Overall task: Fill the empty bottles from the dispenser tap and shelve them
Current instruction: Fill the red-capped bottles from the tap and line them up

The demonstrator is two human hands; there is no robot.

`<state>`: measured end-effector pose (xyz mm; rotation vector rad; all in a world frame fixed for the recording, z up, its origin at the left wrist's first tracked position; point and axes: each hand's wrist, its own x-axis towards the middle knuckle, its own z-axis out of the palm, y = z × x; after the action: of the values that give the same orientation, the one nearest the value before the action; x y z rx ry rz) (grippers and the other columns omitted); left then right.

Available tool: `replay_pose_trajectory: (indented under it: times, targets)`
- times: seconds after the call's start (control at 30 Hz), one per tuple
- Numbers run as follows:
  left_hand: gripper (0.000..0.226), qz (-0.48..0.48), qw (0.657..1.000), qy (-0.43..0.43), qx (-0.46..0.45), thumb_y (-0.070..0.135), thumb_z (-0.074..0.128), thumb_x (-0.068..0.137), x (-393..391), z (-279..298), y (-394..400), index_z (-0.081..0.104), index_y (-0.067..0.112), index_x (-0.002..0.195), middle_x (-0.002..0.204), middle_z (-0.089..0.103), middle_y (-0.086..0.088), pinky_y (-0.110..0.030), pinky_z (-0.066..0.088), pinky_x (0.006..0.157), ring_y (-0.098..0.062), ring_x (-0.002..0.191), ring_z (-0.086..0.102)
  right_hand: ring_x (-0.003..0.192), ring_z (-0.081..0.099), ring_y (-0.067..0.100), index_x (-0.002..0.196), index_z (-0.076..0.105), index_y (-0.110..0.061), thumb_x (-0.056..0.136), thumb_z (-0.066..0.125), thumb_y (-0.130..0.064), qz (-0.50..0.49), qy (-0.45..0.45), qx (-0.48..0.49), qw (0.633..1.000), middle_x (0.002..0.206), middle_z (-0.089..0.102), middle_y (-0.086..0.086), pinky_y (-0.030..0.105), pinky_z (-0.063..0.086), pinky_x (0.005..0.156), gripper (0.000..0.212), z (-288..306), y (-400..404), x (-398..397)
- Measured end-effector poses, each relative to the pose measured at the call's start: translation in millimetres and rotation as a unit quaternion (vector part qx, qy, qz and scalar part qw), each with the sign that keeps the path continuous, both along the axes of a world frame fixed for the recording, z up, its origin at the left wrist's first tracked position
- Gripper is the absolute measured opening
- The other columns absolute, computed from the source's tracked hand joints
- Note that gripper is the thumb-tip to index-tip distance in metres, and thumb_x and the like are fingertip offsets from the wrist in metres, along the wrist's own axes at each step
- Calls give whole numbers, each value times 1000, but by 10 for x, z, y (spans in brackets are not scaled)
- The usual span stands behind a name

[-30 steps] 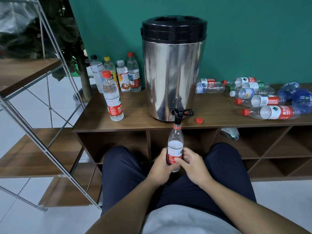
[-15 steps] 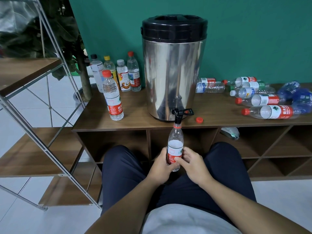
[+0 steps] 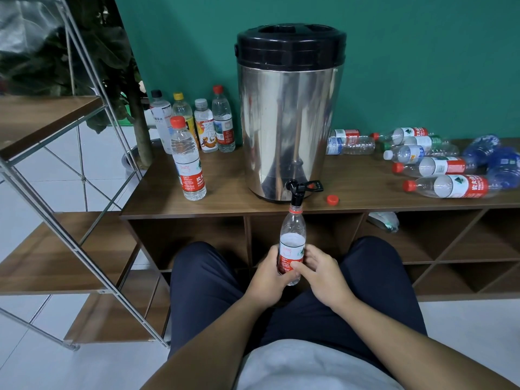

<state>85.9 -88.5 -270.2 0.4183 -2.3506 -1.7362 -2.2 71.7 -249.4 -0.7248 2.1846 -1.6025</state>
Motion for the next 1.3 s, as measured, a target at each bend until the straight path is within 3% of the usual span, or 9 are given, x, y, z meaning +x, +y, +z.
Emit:
replay_pose_trajectory:
  times: [0.17, 0.47, 0.87, 1.3]
  targets:
    - [60, -1, 1000, -1, -2, 30, 86, 98, 0, 0, 4, 56, 32, 150, 133, 73, 16, -23, 58, 103, -1, 123, 70, 120, 76, 10, 146, 67, -17, 99, 80, -8, -7, 3, 0, 1000, 127, 80, -11, 44, 61, 108, 50, -7, -7, -3]
    - [60, 3, 1000, -2, -1, 29, 86, 99, 6, 16, 6, 56, 29, 151, 133, 73, 16, -14, 55, 97, 1, 121, 70, 121, 75, 9, 148, 66, -21, 99, 81, -11, -1, 0, 1, 1000, 128, 80, -14, 43, 61, 108, 51, -1, -5, 0]
    - [60, 2, 1000, -4, 0, 29, 86, 98, 2, 11, 2, 56, 31, 150, 133, 73, 15, -19, 57, 100, 0, 122, 70, 121, 75, 9, 147, 67, -21, 100, 80, -11, -2, 3, 5, 1000, 128, 80, -13, 43, 61, 108, 50, -16, -2, -7]
    - [56, 3, 1000, -1, -2, 27, 85, 99, 10, 27, 7, 57, 28, 148, 131, 73, 13, -15, 55, 96, 0, 120, 70, 118, 76, 8, 146, 68, -21, 100, 79, -10, -3, 10, 10, 1000, 126, 80, -12, 41, 62, 105, 49, -11, -1, -12]
